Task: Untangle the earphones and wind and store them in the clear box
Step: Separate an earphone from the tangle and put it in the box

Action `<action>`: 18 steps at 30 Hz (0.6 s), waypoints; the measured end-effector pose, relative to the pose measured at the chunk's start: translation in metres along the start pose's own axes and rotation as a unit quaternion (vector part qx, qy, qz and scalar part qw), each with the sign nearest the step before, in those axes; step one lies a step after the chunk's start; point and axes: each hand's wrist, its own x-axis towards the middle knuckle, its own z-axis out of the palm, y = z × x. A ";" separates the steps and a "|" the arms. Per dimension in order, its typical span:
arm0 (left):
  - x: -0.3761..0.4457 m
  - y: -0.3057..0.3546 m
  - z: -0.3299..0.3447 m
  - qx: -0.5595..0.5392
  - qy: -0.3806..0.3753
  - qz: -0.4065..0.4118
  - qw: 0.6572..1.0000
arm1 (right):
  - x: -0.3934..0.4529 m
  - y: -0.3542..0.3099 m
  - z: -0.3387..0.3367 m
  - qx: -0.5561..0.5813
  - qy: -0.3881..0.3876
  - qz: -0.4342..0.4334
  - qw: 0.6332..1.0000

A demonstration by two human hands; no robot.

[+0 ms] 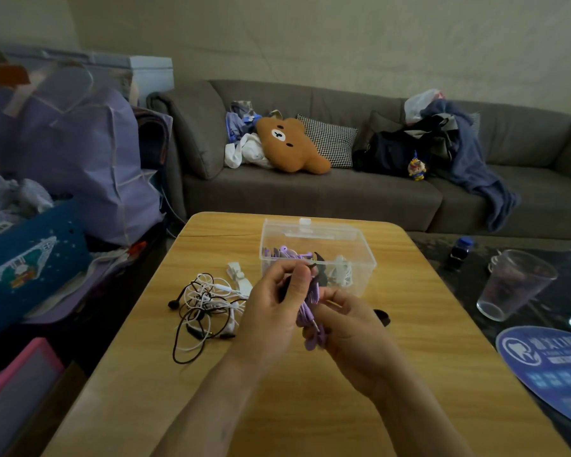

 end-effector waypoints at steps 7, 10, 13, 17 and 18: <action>-0.007 -0.006 -0.003 0.060 -0.063 0.000 0.996 | 0.003 0.007 -0.002 -0.075 -0.022 0.026 0.997; -0.008 -0.011 0.002 0.073 -0.035 -0.026 0.996 | 0.002 0.006 0.001 -0.062 -0.039 0.024 0.997; -0.008 -0.010 0.001 0.131 -0.030 0.003 0.991 | 0.003 0.003 -0.002 -0.044 -0.078 0.035 0.995; -0.007 -0.004 0.002 0.094 -0.022 0.009 0.995 | -0.002 -0.004 -0.003 -0.048 -0.020 0.018 0.998; -0.005 -0.003 0.001 0.087 -0.007 0.015 0.996 | -0.003 -0.006 -0.002 -0.061 0.018 0.001 0.998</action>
